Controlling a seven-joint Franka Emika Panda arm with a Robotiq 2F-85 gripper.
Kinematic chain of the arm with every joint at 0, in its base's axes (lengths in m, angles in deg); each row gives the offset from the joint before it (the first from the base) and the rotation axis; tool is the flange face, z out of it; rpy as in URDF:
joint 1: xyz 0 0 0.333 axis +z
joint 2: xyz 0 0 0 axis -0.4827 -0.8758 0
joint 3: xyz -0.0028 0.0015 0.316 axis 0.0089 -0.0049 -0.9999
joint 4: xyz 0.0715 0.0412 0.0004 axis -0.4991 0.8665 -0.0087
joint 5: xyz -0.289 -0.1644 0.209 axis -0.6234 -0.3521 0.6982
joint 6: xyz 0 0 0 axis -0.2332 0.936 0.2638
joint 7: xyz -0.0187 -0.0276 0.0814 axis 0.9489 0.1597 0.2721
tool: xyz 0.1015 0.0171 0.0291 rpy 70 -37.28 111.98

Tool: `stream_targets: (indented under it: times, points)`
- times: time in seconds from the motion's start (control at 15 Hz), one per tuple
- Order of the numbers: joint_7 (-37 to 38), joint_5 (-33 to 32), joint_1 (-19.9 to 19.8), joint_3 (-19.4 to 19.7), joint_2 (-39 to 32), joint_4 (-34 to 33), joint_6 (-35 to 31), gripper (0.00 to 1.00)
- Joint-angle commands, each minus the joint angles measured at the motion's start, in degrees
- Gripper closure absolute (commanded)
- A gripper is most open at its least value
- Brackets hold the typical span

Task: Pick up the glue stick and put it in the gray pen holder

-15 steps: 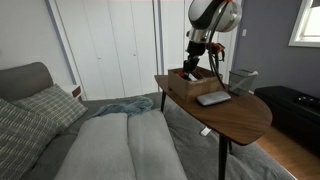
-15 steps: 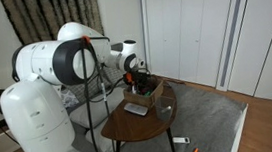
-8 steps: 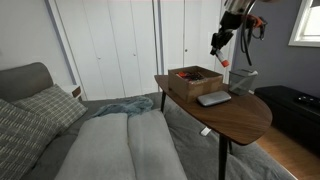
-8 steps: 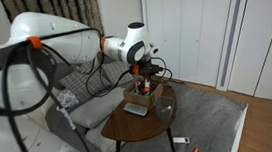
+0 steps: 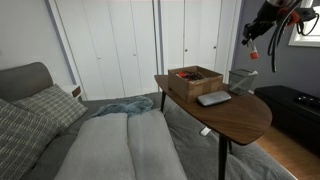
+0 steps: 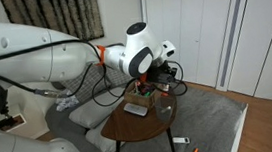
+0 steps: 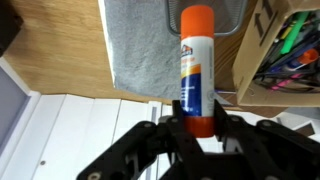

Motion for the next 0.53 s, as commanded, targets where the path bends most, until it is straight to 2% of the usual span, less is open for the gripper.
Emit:
stream_targets:
  times: [0.0, 0.13, 0.27, 0.47]
  points:
    - [13.4, -6.43, -6.18, -5.29, -3.44, 3.94, -13.1, 0.92]
    - [21.74, -10.61, -13.19, -11.76, -6.31, 4.37, -18.19, 0.92]
    - [29.77, -15.08, -19.36, -18.52, -6.84, 4.59, -18.54, 0.92]
    - [37.21, -17.52, -23.86, -25.27, -4.76, 5.54, -14.95, 0.92]
